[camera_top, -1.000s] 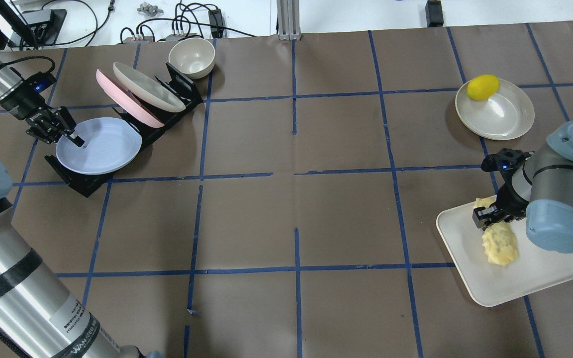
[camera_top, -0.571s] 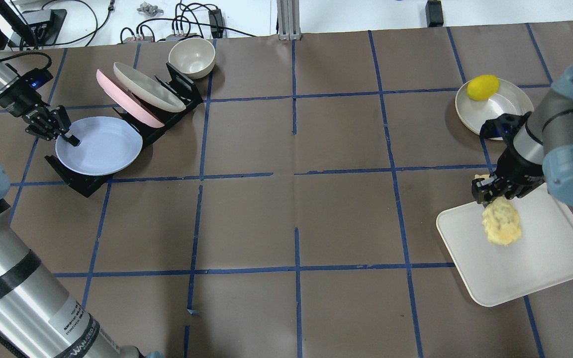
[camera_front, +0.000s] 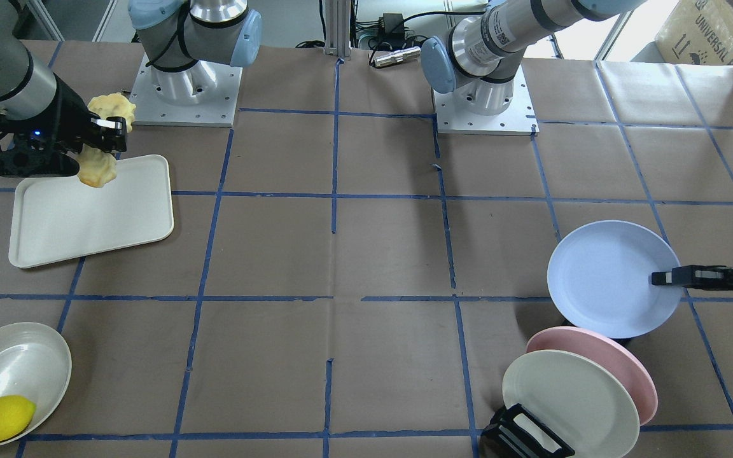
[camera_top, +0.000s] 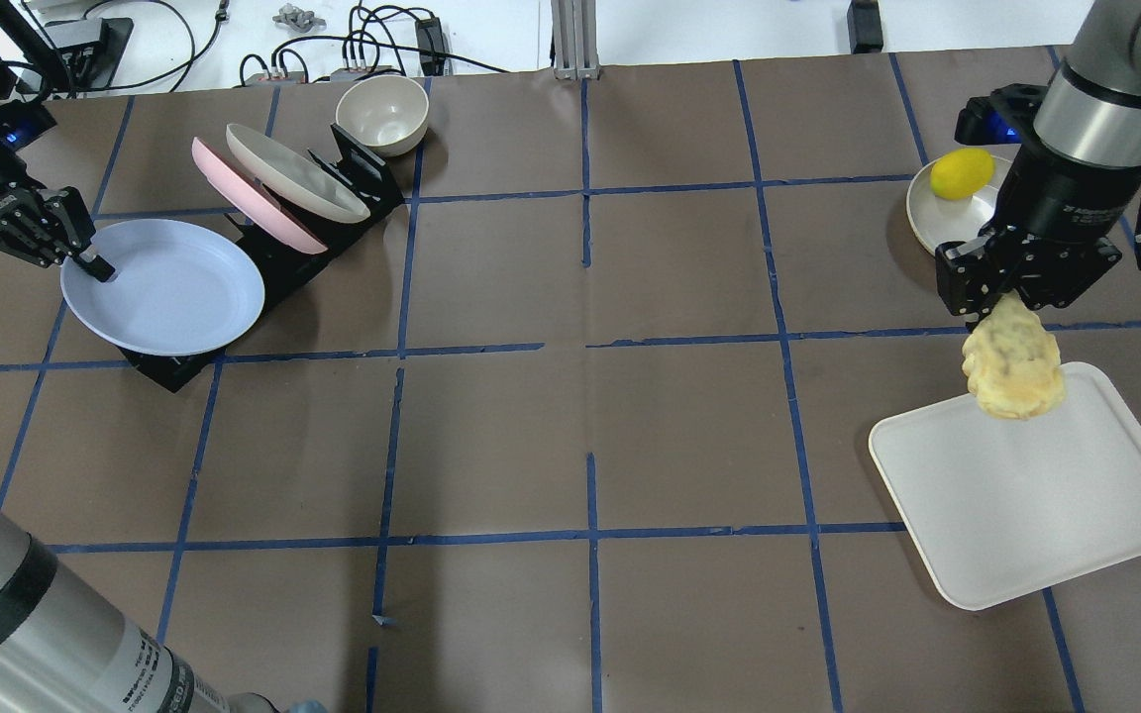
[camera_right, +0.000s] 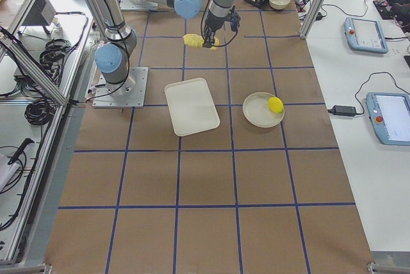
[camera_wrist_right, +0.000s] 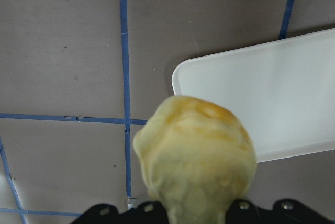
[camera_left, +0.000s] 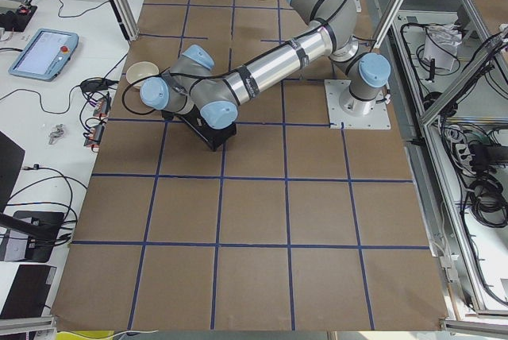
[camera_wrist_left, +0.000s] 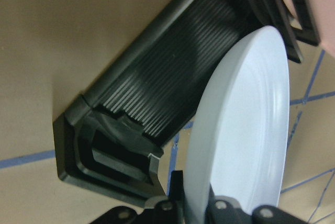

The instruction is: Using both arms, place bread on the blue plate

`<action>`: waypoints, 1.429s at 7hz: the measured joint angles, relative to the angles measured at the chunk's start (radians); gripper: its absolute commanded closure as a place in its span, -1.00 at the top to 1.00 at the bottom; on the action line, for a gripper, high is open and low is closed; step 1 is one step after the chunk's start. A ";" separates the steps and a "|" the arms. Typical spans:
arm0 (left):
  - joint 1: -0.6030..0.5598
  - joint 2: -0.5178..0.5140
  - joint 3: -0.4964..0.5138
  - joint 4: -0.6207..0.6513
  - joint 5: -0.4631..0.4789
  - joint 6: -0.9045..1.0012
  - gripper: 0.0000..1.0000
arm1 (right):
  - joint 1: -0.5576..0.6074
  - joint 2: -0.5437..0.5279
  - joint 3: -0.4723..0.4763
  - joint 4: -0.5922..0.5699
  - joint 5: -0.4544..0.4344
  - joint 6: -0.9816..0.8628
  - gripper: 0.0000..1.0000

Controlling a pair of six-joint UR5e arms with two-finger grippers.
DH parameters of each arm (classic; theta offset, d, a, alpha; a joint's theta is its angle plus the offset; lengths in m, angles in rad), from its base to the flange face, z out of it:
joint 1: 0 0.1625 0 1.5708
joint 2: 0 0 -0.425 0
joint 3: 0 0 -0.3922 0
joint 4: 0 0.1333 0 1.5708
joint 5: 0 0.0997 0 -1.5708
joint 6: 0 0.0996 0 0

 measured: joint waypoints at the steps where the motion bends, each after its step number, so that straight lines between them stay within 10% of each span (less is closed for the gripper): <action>1: -0.001 0.090 -0.093 -0.003 0.004 -0.004 -0.95 | 0.038 -0.002 -0.015 0.011 -0.005 0.043 -0.69; 5: -0.230 0.441 -0.492 0.196 -0.094 -0.211 -0.95 | 0.059 0.001 -0.021 0.026 -0.015 0.076 -0.63; 10: -0.530 0.273 -0.593 0.714 -0.357 -0.608 -0.95 | 0.044 0.005 -0.019 0.015 -0.058 0.032 -0.63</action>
